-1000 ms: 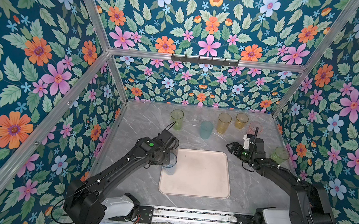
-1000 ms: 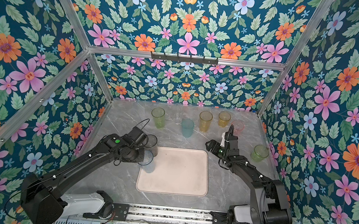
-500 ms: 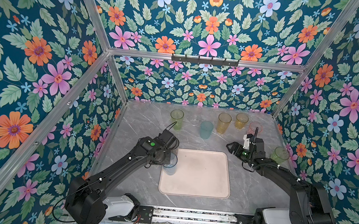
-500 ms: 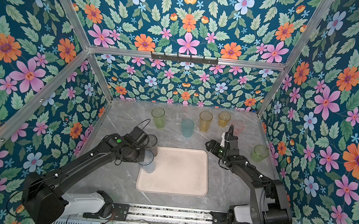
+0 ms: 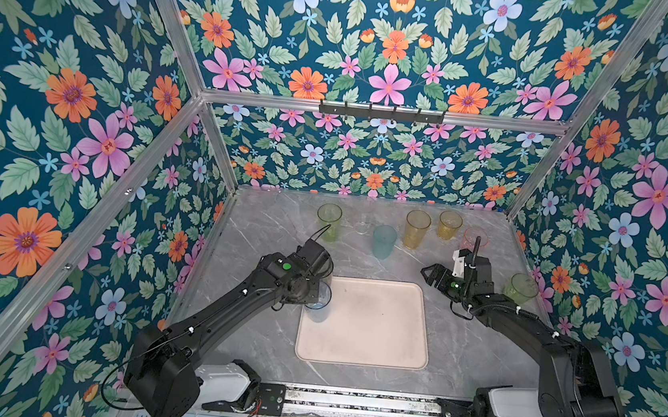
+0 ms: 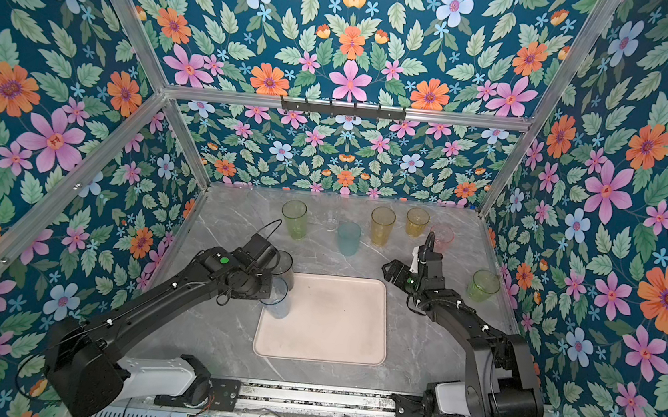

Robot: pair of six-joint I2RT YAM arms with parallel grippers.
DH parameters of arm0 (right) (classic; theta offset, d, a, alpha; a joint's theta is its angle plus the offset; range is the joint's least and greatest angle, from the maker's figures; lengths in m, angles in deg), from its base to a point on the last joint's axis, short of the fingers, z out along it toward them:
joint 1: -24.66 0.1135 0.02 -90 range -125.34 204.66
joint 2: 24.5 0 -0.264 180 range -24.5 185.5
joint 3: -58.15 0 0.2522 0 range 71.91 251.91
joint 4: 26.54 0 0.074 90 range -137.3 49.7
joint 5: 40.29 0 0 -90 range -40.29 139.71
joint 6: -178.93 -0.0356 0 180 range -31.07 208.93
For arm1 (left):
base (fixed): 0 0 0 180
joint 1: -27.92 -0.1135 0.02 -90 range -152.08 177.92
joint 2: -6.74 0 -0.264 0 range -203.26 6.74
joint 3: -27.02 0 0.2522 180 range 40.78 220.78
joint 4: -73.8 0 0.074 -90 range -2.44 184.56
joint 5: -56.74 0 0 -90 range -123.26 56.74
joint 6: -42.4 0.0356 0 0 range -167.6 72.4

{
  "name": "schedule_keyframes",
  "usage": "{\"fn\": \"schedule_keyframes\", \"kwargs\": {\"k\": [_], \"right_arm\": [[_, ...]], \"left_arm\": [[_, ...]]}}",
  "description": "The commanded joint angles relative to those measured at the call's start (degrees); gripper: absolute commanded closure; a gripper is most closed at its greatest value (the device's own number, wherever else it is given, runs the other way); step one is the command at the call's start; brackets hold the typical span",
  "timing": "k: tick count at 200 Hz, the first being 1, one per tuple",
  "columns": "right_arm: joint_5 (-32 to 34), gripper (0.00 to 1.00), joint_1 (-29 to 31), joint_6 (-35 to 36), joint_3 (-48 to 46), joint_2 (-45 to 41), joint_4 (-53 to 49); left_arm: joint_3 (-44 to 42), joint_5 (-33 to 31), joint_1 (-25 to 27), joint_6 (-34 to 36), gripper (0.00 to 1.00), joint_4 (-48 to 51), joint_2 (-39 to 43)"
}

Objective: Place the glasses into the tray
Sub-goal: 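Carry the blue glass over the tray beside the dark grey glass and lower, then open left gripper to release the blue glass on the tray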

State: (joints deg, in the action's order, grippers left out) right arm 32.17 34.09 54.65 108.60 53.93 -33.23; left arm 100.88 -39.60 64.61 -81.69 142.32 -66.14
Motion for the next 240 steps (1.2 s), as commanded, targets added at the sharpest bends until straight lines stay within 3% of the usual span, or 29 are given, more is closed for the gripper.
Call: {"fn": "schedule_keyframes", "kwargs": {"k": [1, 20, 77, 139, 240], "right_arm": [[-0.13, 0.11, 0.06, -0.50, 0.64, 0.14, 0.12], [-0.30, 0.11, 0.06, -0.43, 0.75, 0.20, -0.07], [-0.14, 0.11, 0.06, -0.57, 1.00, 0.49, -0.52], [-0.67, 0.11, 0.07, -0.53, 1.90, 1.63, -1.54], [-2.24, 0.11, 0.06, -0.45, 1.62, 1.09, -0.66]], "left_arm": [[0.22, -0.94, -0.04, -0.02, 1.00, -0.61, -0.06], [0.02, -1.11, -0.05, -0.09, 1.00, -0.53, -0.20], [0.12, -1.82, -0.04, -1.07, 0.82, -0.23, -0.66], [0.53, -1.41, -0.12, -1.07, 0.75, 0.05, -0.53], [5.39, -5.89, -0.16, -0.99, 0.60, 3.46, 0.73]]}}
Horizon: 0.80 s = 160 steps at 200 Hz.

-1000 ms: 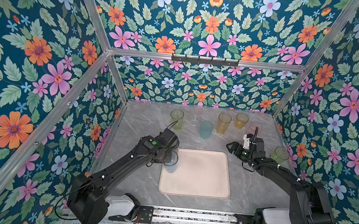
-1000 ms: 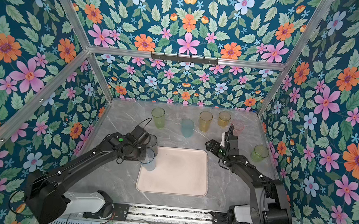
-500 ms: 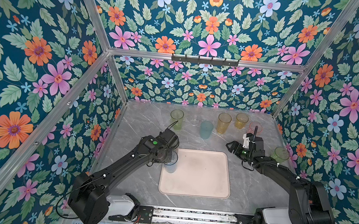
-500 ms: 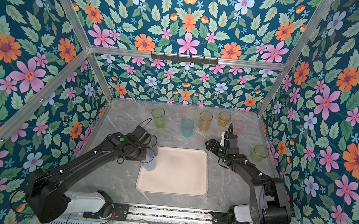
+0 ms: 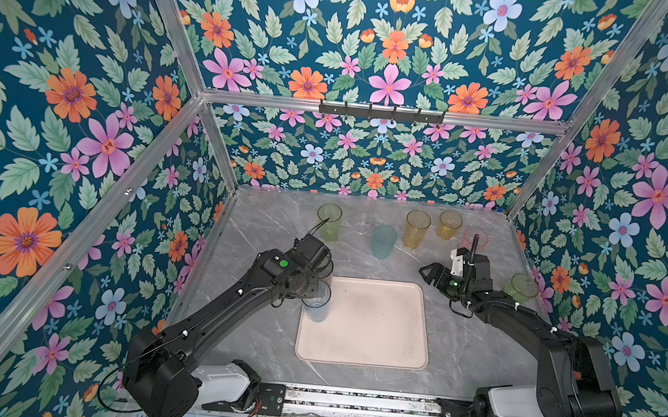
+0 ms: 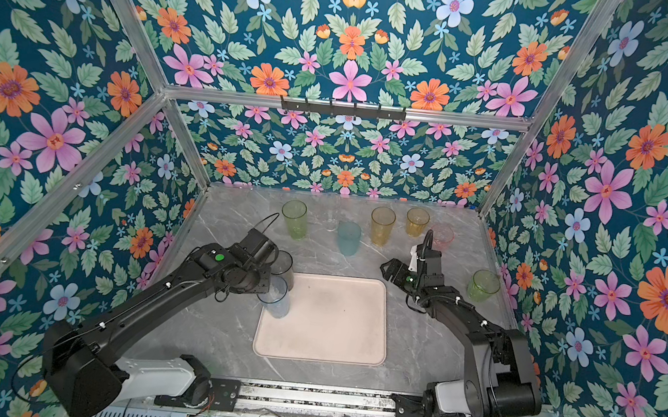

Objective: Place the glasses into the tray
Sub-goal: 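Open left gripper to release the blue glass on the tray, then raise left gripper and move it toward the green glass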

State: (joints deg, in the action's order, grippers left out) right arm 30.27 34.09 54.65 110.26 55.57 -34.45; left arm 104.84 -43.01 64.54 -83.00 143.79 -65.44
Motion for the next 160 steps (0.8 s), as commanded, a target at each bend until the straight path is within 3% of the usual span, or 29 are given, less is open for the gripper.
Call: {"fn": "schedule_keyframes", "kwargs": {"k": [1, 74, 160], "right_arm": [[-0.34, 0.11, 0.06, -0.44, -0.03, -0.54, 0.61], [-1.01, 0.11, 0.07, -0.35, -1.52, -2.14, 3.35], [-2.15, 0.11, 0.06, 0.11, -3.46, -4.30, 6.43]], "left_arm": [[1.52, -2.56, -0.08, 0.33, 0.60, 2.02, 0.03], [9.86, -6.20, -2.13, 3.92, 0.47, -1.36, -3.24], [13.20, 8.06, -13.59, 4.08, 0.44, -16.64, -8.41]]}}
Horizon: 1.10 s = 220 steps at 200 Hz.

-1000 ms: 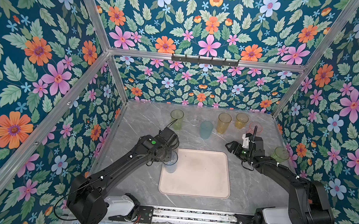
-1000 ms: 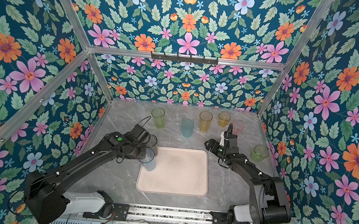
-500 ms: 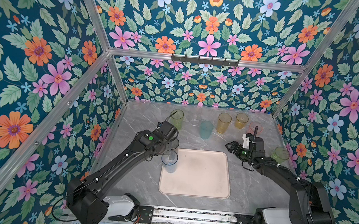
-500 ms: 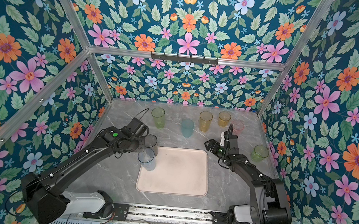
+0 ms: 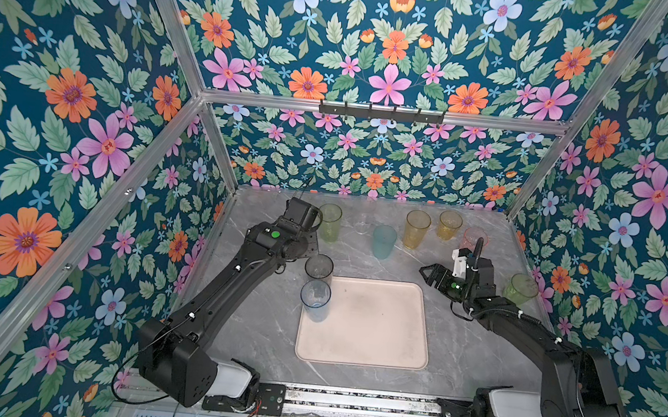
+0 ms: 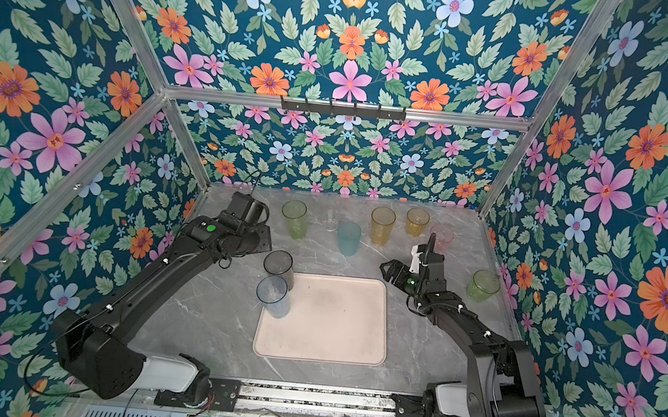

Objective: Place the glasses into the tray
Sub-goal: 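Raise left gripper and move it toward the green glass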

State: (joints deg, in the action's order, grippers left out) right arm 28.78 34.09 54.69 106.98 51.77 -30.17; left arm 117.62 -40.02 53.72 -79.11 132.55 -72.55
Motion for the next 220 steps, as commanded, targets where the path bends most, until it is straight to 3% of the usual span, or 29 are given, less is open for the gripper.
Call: {"fn": "schedule_keyframes", "kwargs": {"k": [1, 63, 153, 220], "right_arm": [[-0.68, 0.11, 0.06, 0.10, -0.18, -0.46, 2.16], [0.18, 0.11, 0.06, 0.14, -1.41, -2.61, 2.91], [-0.21, 0.12, 0.06, -0.13, -1.08, -1.58, 2.88], [-1.02, 0.12, 0.06, -0.67, -0.36, 1.04, 3.32]], "left_arm": [[0.42, 5.21, -3.04, 0.11, 0.44, -5.60, -1.40], [4.60, 8.61, -10.29, 0.99, 0.41, -11.47, -10.65], [19.87, 8.16, -10.51, 2.84, 0.37, -10.05, -25.28], [26.04, 6.08, -10.51, 5.02, 0.37, -7.34, -31.81]]}}
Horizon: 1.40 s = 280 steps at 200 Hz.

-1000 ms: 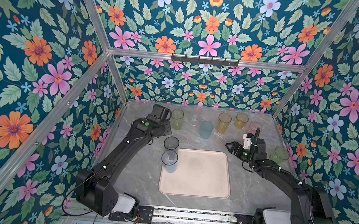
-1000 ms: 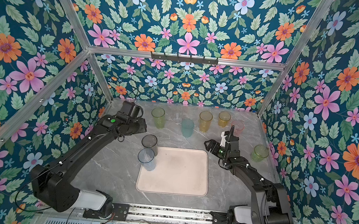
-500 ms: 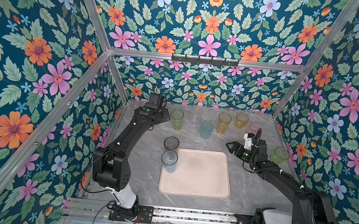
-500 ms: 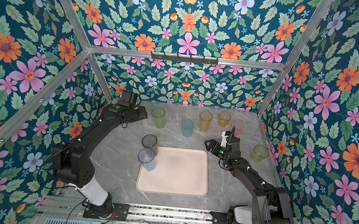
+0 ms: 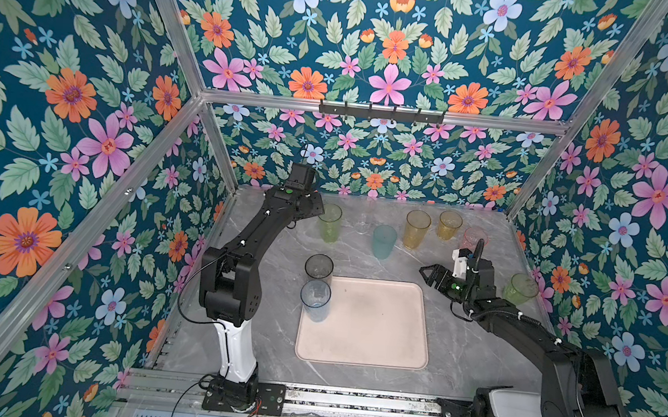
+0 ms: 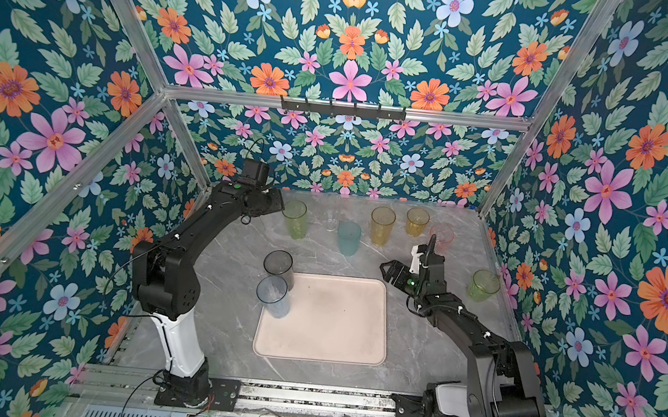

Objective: Place the glasses into the tray
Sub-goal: 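Raise left gripper and move it toward the green glass, then lower left gripper onto the green glass rim and close it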

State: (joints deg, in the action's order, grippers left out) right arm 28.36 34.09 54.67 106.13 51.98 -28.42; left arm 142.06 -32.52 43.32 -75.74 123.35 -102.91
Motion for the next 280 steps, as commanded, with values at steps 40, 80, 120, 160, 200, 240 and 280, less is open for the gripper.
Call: {"fn": "schedule_keyframes", "kwargs": {"k": [40, 80, 120, 160, 200, 240, 280], "right_arm": [[0.56, 0.12, 0.06, -0.33, 1.57, 1.67, -0.59], [1.08, 0.12, 0.11, 0.07, 1.58, 1.39, -0.91], [1.12, 0.12, 0.06, 0.07, 1.72, 1.65, -1.08], [1.13, 0.12, 0.06, 0.05, 1.97, 1.77, -1.49], [1.48, 0.12, 0.07, 0.06, 1.99, 1.78, -1.82], [1.73, 0.12, 0.06, 0.16, 2.34, 1.77, -2.59], [2.07, 0.12, 0.11, 0.14, 2.35, 1.50, -2.88]], "left_arm": [[4.36, -1.17, -0.08, 2.16, 0.37, 3.47, -4.64], [7.21, 0.10, 0.04, 2.83, 0.36, 5.01, -7.60], [9.23, 2.05, 0.00, 3.18, 0.48, 5.88, -10.21], [11.12, 3.00, 0.03, 3.05, 0.56, 6.82, -12.10], [12.63, 3.21, 0.12, 3.44, 0.60, 8.09, -14.19], [13.80, 3.49, 0.20, 3.43, 0.71, 8.43, -15.76], [15.15, 4.01, 0.25, 3.26, 0.82, 8.59, -16.83]]}}
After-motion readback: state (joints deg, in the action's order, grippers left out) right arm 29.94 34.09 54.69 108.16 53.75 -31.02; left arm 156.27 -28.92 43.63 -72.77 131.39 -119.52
